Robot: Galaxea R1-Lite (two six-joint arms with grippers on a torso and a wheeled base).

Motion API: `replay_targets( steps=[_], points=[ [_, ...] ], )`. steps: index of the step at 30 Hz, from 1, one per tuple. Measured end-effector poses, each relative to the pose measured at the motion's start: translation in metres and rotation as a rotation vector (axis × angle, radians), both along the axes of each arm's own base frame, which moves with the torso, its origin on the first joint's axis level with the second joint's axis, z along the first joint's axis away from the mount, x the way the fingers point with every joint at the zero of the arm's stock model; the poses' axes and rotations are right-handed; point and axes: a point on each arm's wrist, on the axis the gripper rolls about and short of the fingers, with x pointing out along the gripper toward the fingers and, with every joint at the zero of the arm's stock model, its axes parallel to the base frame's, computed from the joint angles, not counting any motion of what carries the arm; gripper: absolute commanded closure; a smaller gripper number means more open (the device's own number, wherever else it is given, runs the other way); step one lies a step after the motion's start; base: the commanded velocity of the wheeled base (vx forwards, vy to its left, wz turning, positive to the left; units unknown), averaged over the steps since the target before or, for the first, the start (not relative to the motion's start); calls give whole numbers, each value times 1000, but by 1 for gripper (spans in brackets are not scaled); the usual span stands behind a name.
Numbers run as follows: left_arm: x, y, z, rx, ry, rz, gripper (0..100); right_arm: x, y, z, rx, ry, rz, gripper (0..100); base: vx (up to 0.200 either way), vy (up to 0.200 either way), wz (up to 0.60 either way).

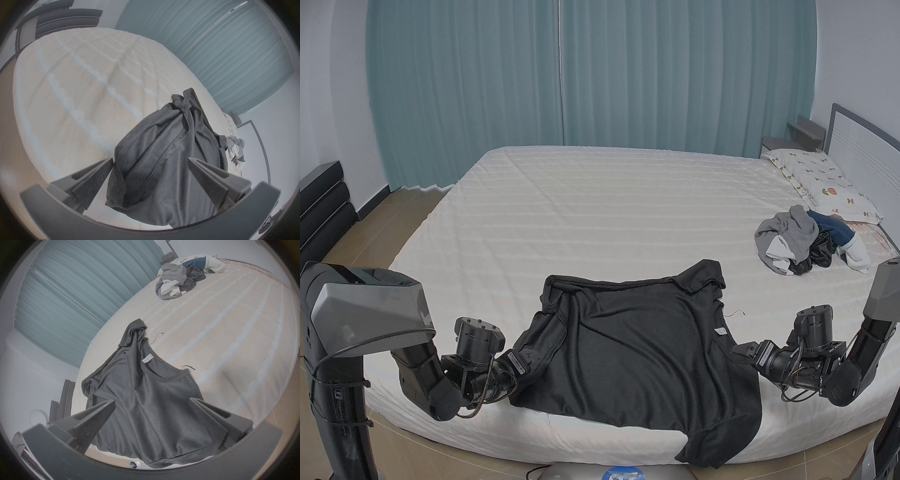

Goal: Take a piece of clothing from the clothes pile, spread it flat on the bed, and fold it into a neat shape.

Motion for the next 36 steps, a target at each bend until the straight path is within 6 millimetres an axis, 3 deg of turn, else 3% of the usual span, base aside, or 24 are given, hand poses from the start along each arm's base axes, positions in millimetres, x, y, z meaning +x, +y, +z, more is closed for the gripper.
replay_targets(
  steps=[1, 2, 17, 26, 36],
  points=[
    [0, 0, -1, 1, 2, -1, 0, 0, 0, 0, 0, 0, 0, 0, 0, 0, 0],
    [1, -1, -2, 3, 4, -1, 100, 0, 0, 0, -1, 0, 0, 0, 0, 0, 0],
    [-15, 12, -14, 97, 69, -26, 100, -4, -4, -3, -61, 14, 33, 0, 0, 0, 0],
    [-37, 32, -12, 206, 173, -7, 100, -12, -8, -13, -129, 56, 69, 0, 0, 0, 0],
    [-40, 39, 2, 197, 154, 17, 100, -15, -9, -25, -173, 103, 64, 0, 0, 0, 0]
  ],
)
